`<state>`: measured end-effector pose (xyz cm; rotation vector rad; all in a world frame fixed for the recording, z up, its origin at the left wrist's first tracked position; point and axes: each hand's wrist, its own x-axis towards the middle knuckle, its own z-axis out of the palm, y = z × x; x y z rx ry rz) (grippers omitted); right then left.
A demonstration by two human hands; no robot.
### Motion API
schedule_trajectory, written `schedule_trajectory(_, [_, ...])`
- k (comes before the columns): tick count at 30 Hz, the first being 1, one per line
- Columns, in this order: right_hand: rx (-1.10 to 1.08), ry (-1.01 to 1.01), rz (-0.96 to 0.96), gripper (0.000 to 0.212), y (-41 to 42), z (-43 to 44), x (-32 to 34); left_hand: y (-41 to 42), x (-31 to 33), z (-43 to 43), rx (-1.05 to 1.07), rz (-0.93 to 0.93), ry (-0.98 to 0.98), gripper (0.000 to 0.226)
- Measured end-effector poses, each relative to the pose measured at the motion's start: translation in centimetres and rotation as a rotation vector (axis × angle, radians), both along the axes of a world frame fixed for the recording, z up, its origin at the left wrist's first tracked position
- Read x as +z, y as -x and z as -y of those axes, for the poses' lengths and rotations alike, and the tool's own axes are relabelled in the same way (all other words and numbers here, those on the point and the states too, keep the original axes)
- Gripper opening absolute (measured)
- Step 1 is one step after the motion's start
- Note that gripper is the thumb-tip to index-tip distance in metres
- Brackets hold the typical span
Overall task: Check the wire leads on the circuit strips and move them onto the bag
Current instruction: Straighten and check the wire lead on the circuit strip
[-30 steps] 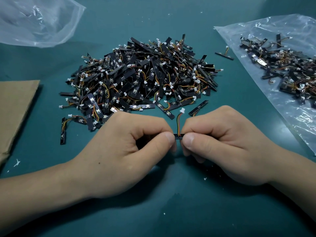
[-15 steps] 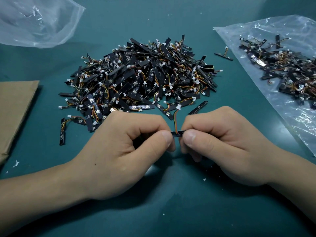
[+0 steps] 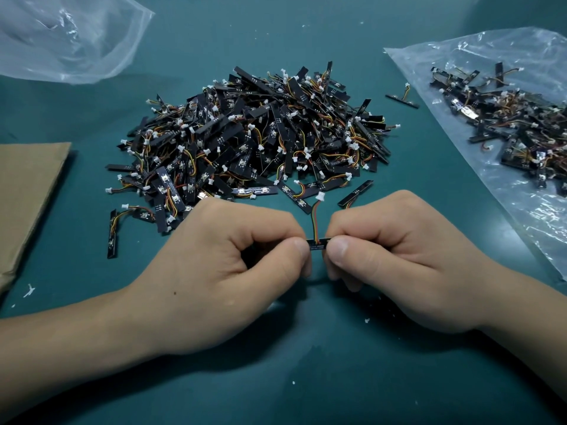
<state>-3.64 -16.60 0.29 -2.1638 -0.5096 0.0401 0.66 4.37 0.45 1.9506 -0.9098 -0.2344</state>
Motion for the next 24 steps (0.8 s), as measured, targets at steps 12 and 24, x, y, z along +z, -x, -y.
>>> schedule_trajectory(12, [0.018,-0.024,-0.039,0.028,0.00,0.15,0.11,0.57,-0.50,0.00,-0.004,-0.111,0.134,0.027])
schedule_trajectory(24, [0.033,0.024,0.002,0.023,0.13,-0.24,0.29,0.28,0.04,0.22,-0.030,-0.063,0.066,0.022])
